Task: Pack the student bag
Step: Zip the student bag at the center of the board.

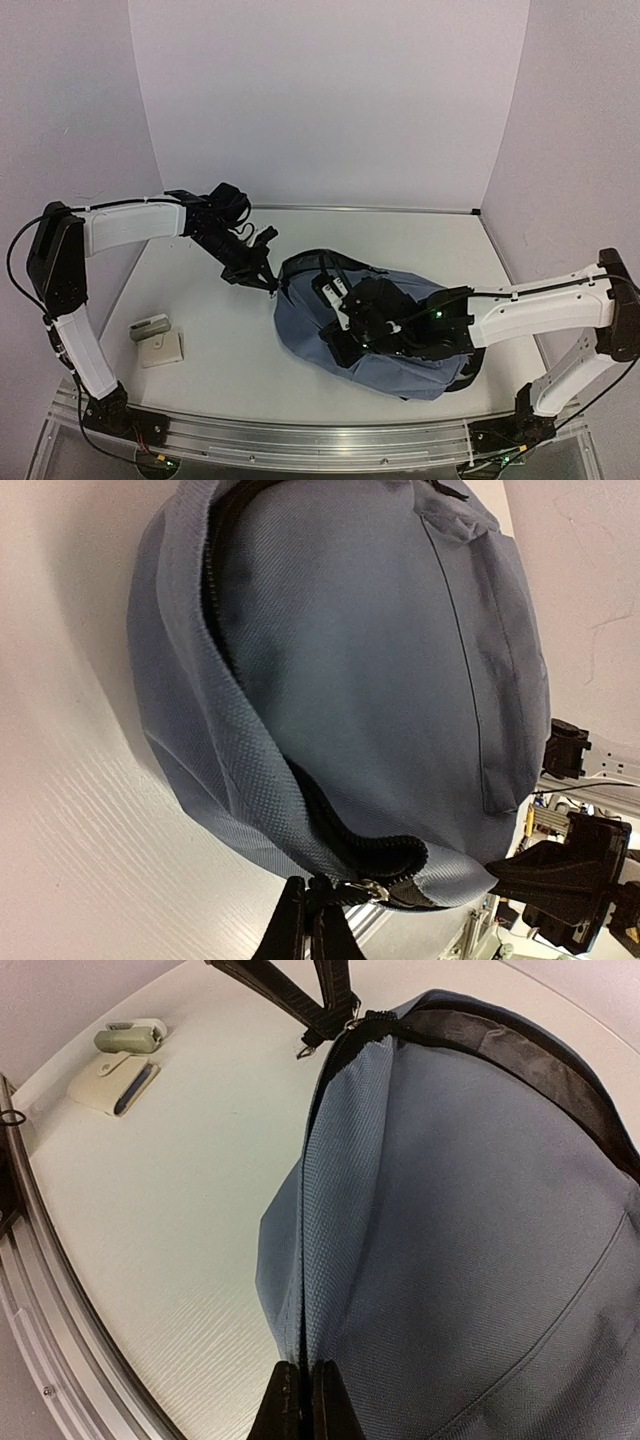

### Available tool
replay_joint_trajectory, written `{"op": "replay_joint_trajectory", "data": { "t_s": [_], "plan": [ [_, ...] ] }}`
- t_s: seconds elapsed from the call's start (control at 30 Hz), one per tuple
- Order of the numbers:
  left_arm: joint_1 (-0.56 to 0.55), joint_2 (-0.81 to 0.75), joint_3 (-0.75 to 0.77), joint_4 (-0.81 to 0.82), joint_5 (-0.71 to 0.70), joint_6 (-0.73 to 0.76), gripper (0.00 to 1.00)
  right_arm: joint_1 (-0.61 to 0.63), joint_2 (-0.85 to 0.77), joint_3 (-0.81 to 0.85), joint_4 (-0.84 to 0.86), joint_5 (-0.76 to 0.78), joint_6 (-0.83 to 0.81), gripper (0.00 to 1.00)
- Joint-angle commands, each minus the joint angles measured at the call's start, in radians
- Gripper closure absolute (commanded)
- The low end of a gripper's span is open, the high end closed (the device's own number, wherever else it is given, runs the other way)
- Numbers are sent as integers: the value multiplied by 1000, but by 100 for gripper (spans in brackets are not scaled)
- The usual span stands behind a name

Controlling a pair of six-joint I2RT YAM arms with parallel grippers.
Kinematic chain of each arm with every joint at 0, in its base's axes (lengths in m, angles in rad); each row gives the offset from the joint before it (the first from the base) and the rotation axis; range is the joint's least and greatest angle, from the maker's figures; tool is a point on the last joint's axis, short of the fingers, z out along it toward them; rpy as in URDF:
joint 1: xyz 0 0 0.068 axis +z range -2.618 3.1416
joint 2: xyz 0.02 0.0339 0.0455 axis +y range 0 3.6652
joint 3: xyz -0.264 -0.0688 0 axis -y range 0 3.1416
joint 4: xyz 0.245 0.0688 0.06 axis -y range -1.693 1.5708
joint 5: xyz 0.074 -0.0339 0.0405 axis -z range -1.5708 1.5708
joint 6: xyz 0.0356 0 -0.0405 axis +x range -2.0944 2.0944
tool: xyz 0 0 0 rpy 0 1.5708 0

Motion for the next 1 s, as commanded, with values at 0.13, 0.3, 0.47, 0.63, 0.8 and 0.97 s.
{"op": "replay_joint_trajectory", "data": {
  "t_s": [0.13,0.3,0.47,0.63,0.8,0.97],
  "plan": [
    [123,-72,-37,194,-157,9,100,83,-169,-89,-249,-37,109,100],
    [106,-128,-139,237,57,35,100,83,-138,-3,-232,73,160,86],
    [88,-179,-196,237,62,42,100,84,-60,119,-184,152,210,38],
    [88,-212,-210,238,56,44,100,83,90,228,-101,193,153,24],
    [88,-197,-200,231,63,54,100,41,270,382,-75,244,139,32],
    [88,-183,-195,222,64,65,100,13,404,506,-57,260,77,33]
  ]
}}
